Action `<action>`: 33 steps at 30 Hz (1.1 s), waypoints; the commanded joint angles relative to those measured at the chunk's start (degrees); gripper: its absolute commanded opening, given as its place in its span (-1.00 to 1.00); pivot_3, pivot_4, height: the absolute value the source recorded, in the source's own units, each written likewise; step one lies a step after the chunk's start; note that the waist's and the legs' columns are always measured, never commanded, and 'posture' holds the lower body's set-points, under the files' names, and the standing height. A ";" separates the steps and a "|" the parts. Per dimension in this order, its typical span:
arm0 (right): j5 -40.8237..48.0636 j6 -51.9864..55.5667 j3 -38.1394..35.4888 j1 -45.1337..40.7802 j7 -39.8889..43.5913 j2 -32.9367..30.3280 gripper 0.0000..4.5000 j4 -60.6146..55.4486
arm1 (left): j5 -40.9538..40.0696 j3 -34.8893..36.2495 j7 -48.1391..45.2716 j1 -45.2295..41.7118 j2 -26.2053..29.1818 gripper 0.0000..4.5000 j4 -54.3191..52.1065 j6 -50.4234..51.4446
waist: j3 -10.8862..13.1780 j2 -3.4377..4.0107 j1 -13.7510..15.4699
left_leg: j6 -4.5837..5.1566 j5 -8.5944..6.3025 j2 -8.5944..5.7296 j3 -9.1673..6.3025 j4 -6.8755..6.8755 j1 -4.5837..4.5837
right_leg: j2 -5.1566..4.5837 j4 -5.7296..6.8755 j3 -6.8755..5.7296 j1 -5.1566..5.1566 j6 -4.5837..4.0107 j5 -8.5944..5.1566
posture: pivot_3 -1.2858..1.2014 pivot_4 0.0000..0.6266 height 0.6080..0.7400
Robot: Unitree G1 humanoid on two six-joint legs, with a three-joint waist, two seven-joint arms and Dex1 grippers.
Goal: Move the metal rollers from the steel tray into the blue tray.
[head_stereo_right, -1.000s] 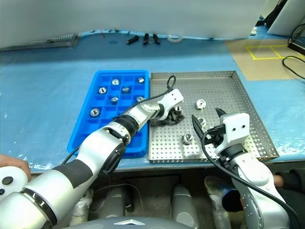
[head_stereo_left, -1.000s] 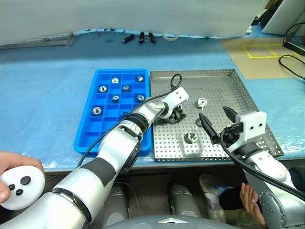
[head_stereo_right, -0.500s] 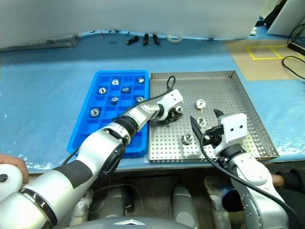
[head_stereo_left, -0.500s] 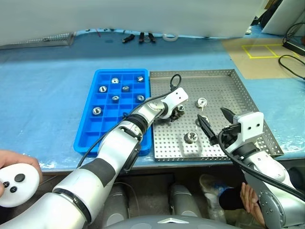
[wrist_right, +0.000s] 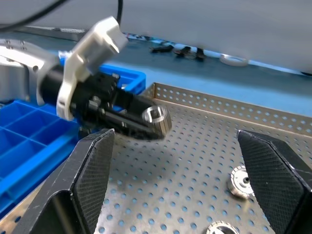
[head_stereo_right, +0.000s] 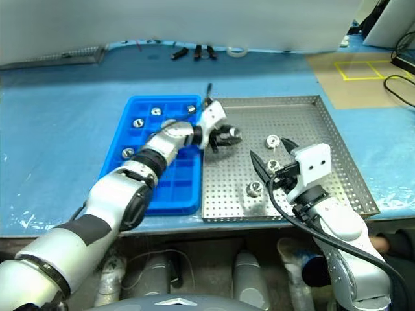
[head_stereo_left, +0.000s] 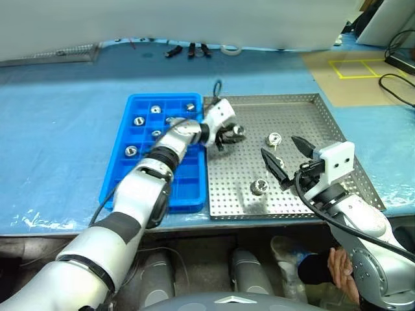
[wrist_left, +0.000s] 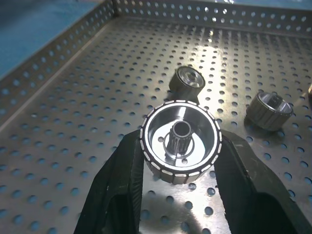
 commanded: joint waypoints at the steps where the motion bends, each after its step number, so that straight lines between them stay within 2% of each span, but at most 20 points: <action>1: 2.28 -0.49 1.02 -4.84 3.22 -1.29 0.89 2.45 | -4.87 0.69 -5.63 6.32 3.70 -0.25 -15.92 3.02 | 0.00 0.01 0.36 | 0.01 0.00 0.00 0.04 -0.01 0.04 | -0.02 0.00 0.01 0.00 -0.02 0.01 | -0.21 -0.52 1.00; 4: 3.14 -0.87 2.94 -9.60 6.50 -1.90 0.89 6.36 | -7.37 0.00 -5.86 14.51 7.12 -0.25 -33.10 10.51 | 0.00 0.01 1.44 | 0.06 0.04 0.07 0.07 -0.06 0.08 | -0.02 0.02 -0.03 0.04 -0.04 0.02 | -0.13 -0.52 1.00; 9: 3.46 -2.17 8.06 -18.04 12.26 -1.52 0.89 14.01 | -10.52 0.92 -1.09 28.40 13.08 -0.25 -59.20 24.10 | 0.02 0.05 3.77 | 0.12 0.12 0.14 0.07 -0.07 0.06 | 0.00 0.06 -0.17 0.04 -0.05 0.02 | 0.00 -0.52 1.00; 14: 2.85 -4.34 12.39 -23.61 16.85 -0.15 0.89 20.35 | -12.96 2.61 4.65 37.79 17.27 -0.25 -73.42 33.28 | 0.03 0.06 6.40 | -0.12 0.07 0.15 0.03 -0.06 0.06 | -0.02 0.15 -0.27 0.07 -0.06 0.02 | 0.08 -0.52 1.00; 19: 2.46 -5.96 15.24 -27.34 19.95 1.61 0.89 24.77 | -14.00 5.32 10.50 46.20 20.45 -0.25 -81.41 37.77 | 0.03 0.06 7.62 | -0.33 0.20 0.12 -0.05 0.00 0.08 | -0.05 0.57 -0.29 -0.04 -0.05 0.00 | 0.14 -0.52 1.00; 27: 2.57 -6.39 17.15 -29.32 22.47 3.22 0.89 27.81 | -15.59 10.56 13.64 60.20 25.79 -0.25 -86.44 36.59 | 0.03 0.06 8.01 | -0.73 0.44 0.25 -0.31 -0.14 0.12 | 0.10 0.84 -0.29 -0.21 -0.06 -0.01 | 0.19 -0.52 1.00; 33: 2.23 -6.82 17.29 -30.04 23.93 3.18 0.89 29.47 | -17.39 12.96 15.86 65.00 26.89 -0.25 -88.20 36.73 | 0.03 0.06 9.05 | -0.77 0.46 0.34 -0.31 -0.19 0.12 | 0.30 0.83 -0.21 -0.27 -0.09 -0.02 | 0.21 -0.52 1.00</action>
